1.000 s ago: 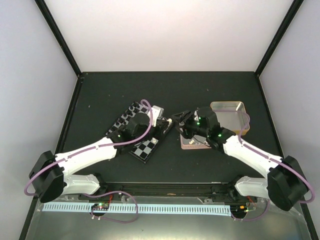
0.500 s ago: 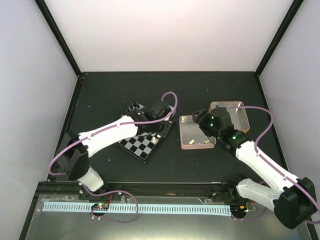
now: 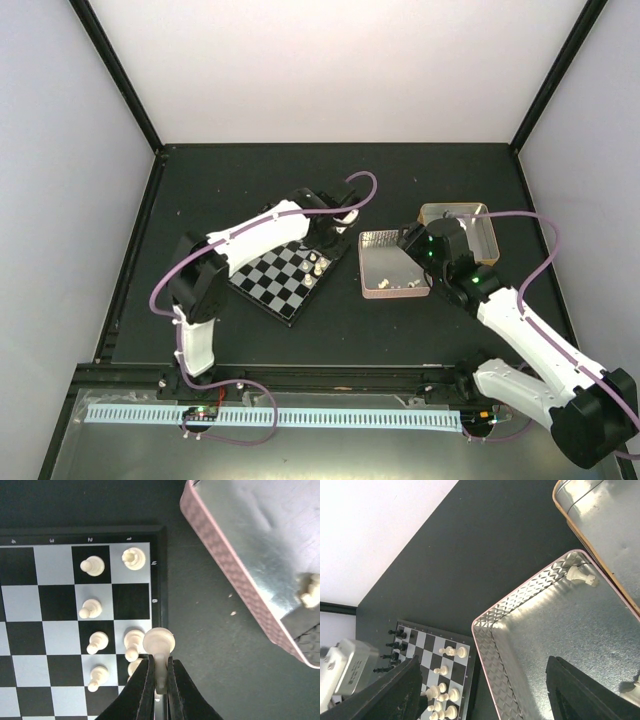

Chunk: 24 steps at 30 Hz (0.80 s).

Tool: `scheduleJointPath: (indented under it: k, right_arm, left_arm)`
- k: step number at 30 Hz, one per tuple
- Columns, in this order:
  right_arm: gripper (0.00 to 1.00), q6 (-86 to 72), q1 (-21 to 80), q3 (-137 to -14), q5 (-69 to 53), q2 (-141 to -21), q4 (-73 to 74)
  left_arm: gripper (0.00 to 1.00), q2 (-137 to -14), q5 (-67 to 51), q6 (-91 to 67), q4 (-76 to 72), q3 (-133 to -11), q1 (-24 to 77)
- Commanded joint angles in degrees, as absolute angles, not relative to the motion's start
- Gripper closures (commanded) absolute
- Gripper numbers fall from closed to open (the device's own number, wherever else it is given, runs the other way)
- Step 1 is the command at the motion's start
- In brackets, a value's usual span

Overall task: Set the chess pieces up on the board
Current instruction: Place the chess piece on the chessboard.

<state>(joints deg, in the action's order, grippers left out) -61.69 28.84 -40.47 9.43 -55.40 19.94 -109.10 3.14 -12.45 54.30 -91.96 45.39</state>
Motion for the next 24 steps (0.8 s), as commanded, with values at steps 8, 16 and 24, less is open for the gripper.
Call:
scheduleJointPath:
  k: [8,16,24]
  right_arm:
    - [0.31,-58.81,28.03,-42.02,12.73,-56.88,21.07]
    - [0.31,-58.15,27.66,-42.37,12.75,-57.20,21.01]
    - [0.31,-58.20,27.42,-41.54,12.47,-56.23,21.19]
  left_arm:
    - [0.96,-116.11,-2.37,-10.20,60.52,-100.07,41.67]
    - [0.96,-119.62,-2.72,-10.27,61.35,-100.68,41.02]
    - [0.95,-121.72,-2.61,-10.19,60.36,-101.32,40.05]
